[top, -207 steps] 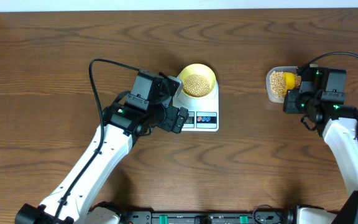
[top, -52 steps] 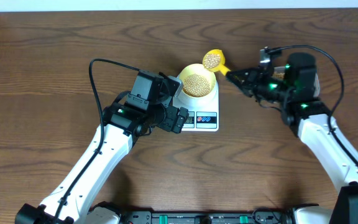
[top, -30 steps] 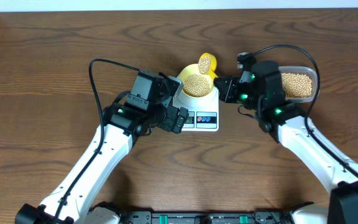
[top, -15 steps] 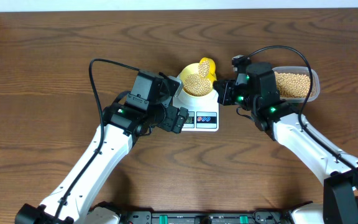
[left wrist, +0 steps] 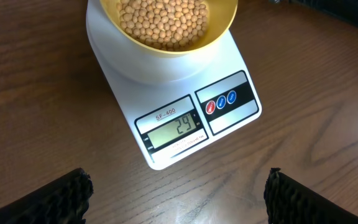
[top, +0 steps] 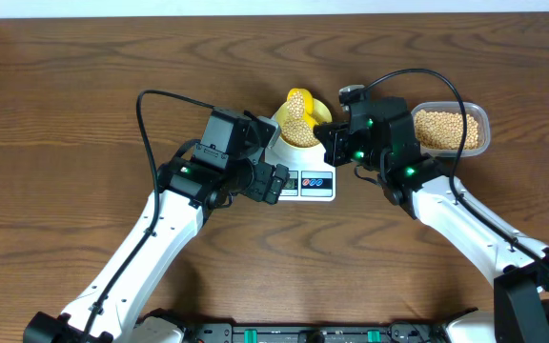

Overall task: Scoop item into bowl and weigh 50g on scale
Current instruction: 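Carry the scoop over the bowl on the scale, then tilt the scoop and pour soybeans gradually into the bowl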

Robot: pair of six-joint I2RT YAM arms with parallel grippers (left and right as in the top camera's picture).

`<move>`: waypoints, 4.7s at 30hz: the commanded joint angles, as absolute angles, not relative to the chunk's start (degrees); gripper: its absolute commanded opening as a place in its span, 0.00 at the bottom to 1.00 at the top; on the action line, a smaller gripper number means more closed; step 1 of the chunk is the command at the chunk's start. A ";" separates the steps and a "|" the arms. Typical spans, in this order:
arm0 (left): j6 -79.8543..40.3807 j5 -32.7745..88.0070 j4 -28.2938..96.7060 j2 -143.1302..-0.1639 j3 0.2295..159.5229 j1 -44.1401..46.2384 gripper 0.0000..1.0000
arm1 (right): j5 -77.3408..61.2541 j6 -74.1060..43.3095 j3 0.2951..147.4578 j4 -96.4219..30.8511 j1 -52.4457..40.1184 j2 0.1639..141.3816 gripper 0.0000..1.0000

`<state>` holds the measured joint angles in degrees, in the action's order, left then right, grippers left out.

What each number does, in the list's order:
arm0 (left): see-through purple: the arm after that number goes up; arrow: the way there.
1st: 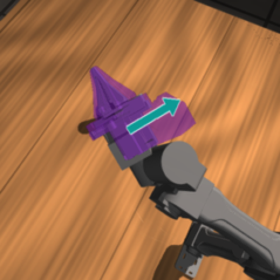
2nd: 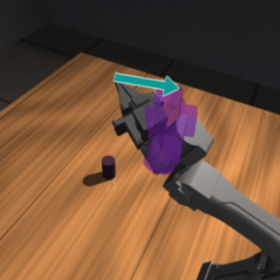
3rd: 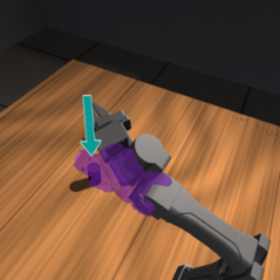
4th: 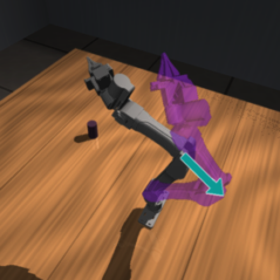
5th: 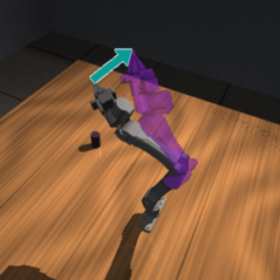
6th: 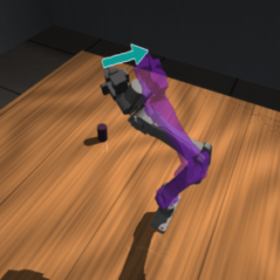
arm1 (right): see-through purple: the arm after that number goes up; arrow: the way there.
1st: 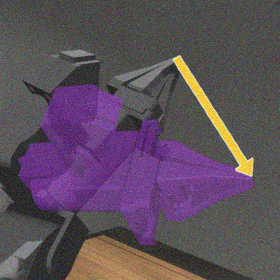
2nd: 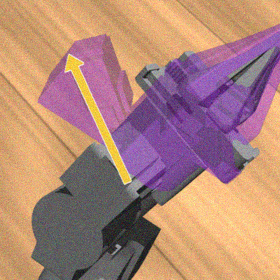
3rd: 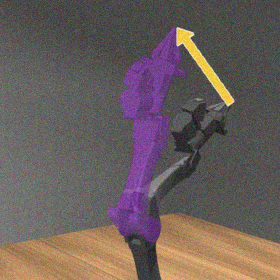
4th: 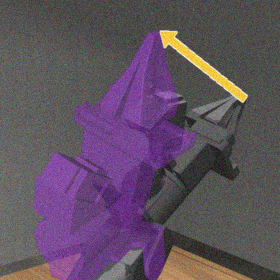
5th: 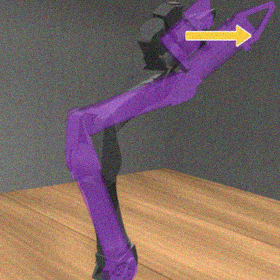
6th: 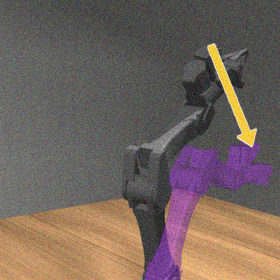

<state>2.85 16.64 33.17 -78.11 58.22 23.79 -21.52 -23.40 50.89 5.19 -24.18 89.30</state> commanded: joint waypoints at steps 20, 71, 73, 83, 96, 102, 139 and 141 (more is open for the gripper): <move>3.16 17.32 33.17 -77.45 58.83 23.81 0.90 | -20.01 -15.05 51.18 3.49 -24.47 88.38 0.01; 3.16 17.30 33.17 -77.45 58.83 23.81 0.90 | -21.19 -14.50 51.20 -4.23 -23.20 83.02 0.01; 3.16 17.30 33.17 -77.45 58.83 23.81 0.90 | -19.68 -14.46 51.20 -4.23 -23.20 83.02 0.01; 3.16 17.30 33.17 -77.45 58.83 23.81 0.90 | -18.57 -12.56 51.20 -4.32 -23.35 83.05 0.01; 3.16 17.30 33.17 -77.45 58.83 23.81 0.90 | -18.57 -0.30 51.20 -7.14 -23.35 83.02 0.01; 3.16 17.30 33.17 -77.45 58.83 23.81 0.90 | -18.57 0.51 51.20 -7.25 -23.35 83.02 0.01; 3.16 17.32 33.19 -77.45 58.83 23.81 0.90 | -19.00 -10.41 51.20 -5.15 -23.33 83.02 0.01; 3.14 17.32 33.19 -77.45 58.83 23.81 0.90 | -19.00 -8.71 51.20 -5.17 -23.35 83.02 0.01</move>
